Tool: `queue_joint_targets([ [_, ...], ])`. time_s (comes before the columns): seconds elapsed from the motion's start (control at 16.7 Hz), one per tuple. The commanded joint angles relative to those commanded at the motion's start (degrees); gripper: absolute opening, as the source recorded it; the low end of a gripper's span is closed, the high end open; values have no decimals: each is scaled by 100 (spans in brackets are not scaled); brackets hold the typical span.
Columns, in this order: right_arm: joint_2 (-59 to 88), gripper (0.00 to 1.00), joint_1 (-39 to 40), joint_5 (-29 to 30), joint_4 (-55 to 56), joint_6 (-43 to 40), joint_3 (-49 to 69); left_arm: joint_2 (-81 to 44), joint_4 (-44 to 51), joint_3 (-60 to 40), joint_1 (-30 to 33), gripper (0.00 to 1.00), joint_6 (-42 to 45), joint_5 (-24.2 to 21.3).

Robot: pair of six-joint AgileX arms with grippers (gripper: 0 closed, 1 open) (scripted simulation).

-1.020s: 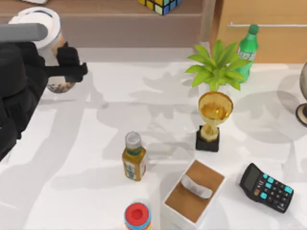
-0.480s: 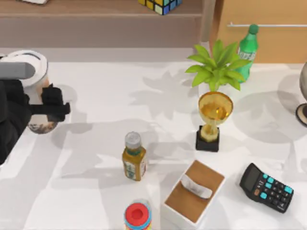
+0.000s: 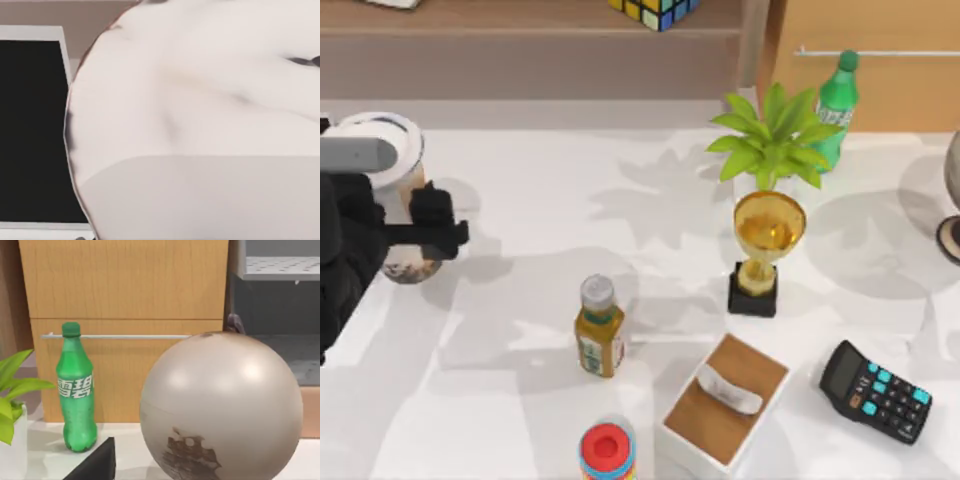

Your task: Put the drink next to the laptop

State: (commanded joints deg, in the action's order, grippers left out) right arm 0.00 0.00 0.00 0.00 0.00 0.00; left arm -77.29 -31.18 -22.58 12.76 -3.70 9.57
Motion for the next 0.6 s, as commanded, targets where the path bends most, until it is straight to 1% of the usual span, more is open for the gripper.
queue_joint_targets([
  [0.6, 0, 100, 0, 0, 0, 0, 0, -507, -821, 282, -26, 0, -5, -18],
])
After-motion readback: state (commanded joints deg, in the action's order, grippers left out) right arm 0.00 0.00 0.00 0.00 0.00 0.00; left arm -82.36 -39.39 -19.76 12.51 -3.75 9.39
